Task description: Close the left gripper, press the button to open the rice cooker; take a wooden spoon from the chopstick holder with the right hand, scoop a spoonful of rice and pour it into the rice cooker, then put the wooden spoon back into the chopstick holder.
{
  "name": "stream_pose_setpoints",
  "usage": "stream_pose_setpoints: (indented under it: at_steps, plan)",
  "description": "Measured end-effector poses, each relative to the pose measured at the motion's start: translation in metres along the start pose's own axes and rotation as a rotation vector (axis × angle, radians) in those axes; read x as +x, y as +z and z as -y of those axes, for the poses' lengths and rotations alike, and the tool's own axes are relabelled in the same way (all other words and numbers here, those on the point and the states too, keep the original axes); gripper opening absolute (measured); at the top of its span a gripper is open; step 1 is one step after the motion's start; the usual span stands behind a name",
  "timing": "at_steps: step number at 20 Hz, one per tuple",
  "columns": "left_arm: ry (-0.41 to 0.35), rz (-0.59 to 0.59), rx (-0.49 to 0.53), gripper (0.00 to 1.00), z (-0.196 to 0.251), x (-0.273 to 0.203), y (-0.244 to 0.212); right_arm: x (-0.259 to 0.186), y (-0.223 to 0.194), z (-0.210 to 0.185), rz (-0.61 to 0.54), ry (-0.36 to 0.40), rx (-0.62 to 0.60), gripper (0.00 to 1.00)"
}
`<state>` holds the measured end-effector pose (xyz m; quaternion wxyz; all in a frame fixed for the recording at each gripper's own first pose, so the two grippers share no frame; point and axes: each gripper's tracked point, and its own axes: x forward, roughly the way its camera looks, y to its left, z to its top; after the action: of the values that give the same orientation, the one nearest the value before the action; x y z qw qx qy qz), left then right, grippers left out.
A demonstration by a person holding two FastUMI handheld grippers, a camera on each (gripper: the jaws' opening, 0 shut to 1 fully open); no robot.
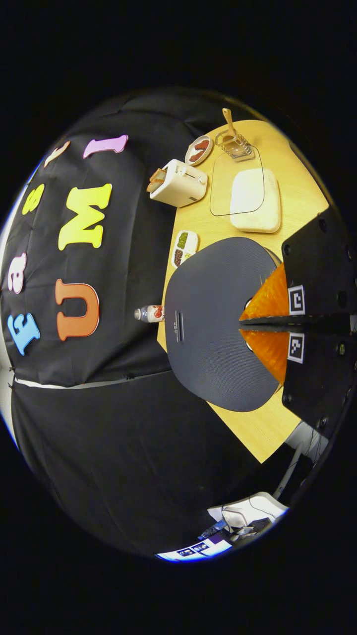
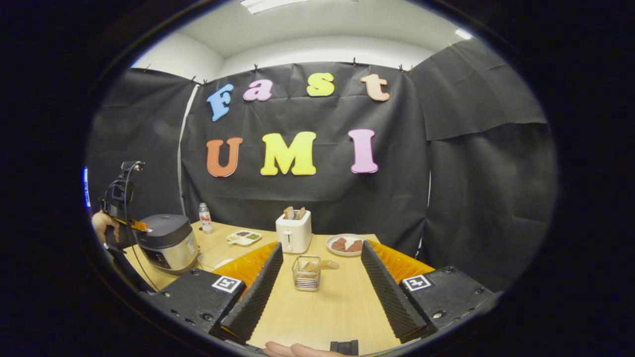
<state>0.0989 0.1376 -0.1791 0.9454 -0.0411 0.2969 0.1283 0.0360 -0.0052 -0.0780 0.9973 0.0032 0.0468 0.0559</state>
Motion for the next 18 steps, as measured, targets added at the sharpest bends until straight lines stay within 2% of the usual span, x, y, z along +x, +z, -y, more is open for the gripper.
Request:
stream_pose_setpoints:
  at_steps: [4, 8, 9, 11, 12, 14, 18]
  plan:
    - [-0.034, 0.009, -0.062, 0.0, 0.0, -0.001, 0.008, -0.002, -0.001, 0.0, -0.003, 0.002, -0.004, 1.0]
    - [-0.014, 0.157, -0.107, 0.01, 0.0, -0.024, 0.045, -0.004, -0.005, 0.008, -0.009, -0.019, -0.006, 0.96]
    - [-0.006, 0.218, -0.107, 0.07, 0.001, -0.034, 0.06, -0.004, -0.008, 0.009, -0.012, -0.022, -0.006, 0.96]
    - [0.055, 0.368, -0.056, 0.68, -0.006, -0.065, 0.091, -0.003, -0.013, 0.009, -0.022, -0.026, -0.014, 1.0]
    - [0.085, 0.391, -0.037, 0.98, -0.007, -0.072, 0.097, -0.002, -0.016, 0.009, -0.029, -0.03, -0.019, 1.0]
    - [0.087, 0.422, -0.006, 0.95, 0.002, -0.092, 0.101, 0.0, -0.021, 0.007, -0.04, -0.032, -0.024, 0.96]
    - [0.024, 0.466, -0.016, 0.95, 0.023, -0.12, 0.102, 0.003, -0.027, 0.001, -0.054, -0.026, -0.027, 0.96]
